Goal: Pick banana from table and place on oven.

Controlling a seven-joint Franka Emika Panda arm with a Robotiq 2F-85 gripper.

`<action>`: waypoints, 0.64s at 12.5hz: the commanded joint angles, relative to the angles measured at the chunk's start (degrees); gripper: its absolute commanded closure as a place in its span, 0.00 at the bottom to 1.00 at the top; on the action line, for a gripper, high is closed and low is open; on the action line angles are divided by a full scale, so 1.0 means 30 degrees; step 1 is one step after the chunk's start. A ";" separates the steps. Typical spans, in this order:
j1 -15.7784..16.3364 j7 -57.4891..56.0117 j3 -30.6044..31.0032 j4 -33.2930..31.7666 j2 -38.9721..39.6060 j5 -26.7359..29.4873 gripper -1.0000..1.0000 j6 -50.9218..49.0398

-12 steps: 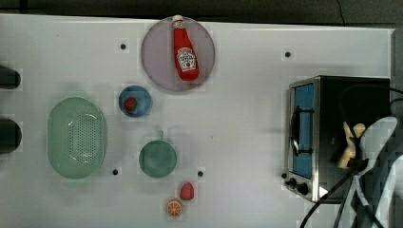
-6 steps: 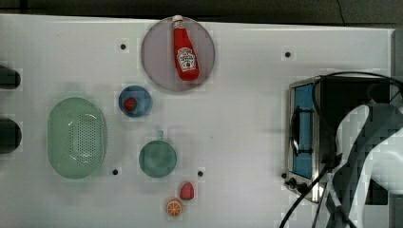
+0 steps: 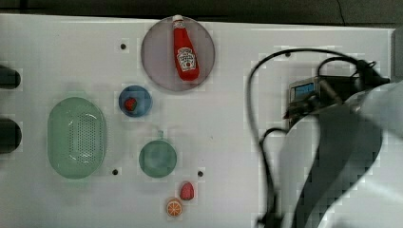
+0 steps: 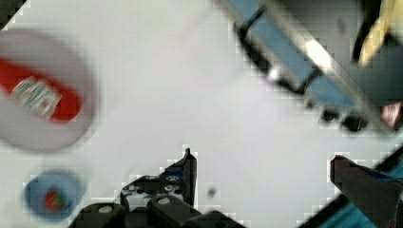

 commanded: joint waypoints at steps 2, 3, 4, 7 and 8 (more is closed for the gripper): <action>0.0576 0.8273 0.2753 0.0102 -0.2399 -0.0330 0.00 -0.1007; 0.0577 0.8611 0.3634 0.0100 -0.2792 -0.0371 0.00 -0.1009; 0.0572 0.8730 0.4340 0.0100 -0.3105 -0.0745 0.00 -0.1005; 0.0573 0.8729 0.5535 0.0046 -0.3508 -0.1665 0.00 -0.1571; 0.0573 0.8729 0.5733 0.0048 -0.3555 -0.1663 0.00 -0.1749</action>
